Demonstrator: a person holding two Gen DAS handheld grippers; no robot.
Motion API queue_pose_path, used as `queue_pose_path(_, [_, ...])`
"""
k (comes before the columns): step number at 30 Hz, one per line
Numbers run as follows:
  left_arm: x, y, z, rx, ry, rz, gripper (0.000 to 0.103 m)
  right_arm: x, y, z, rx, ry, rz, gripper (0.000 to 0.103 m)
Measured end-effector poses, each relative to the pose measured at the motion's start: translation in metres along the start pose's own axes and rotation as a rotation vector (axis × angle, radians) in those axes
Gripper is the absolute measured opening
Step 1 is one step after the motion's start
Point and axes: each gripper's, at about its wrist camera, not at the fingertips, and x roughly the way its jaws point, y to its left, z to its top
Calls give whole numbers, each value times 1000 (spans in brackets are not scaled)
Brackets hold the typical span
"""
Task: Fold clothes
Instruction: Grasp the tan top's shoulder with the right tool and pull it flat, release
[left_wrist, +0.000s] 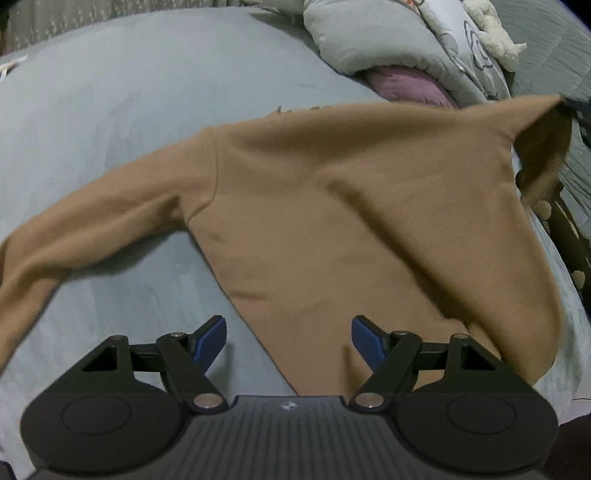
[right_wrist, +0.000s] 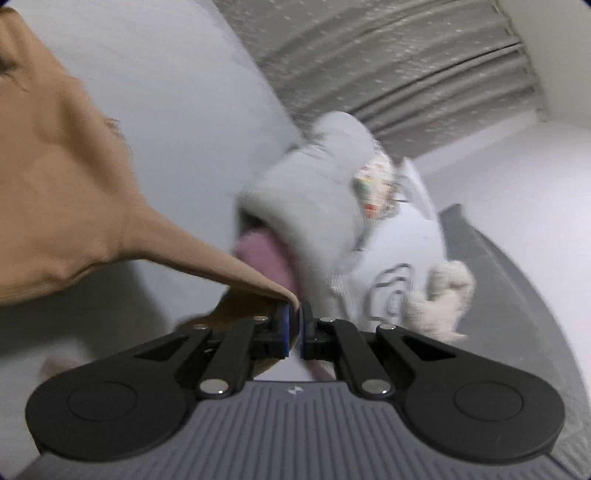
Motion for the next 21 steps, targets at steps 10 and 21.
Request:
queue_pose_path(10, [11,0,-18,-27,69,-84,75,103,19,-8,-12,110,-74,5])
queue_pose_path(21, [5,4,-20,-39,89,-115,75,148,59,-27,107,200,19,33])
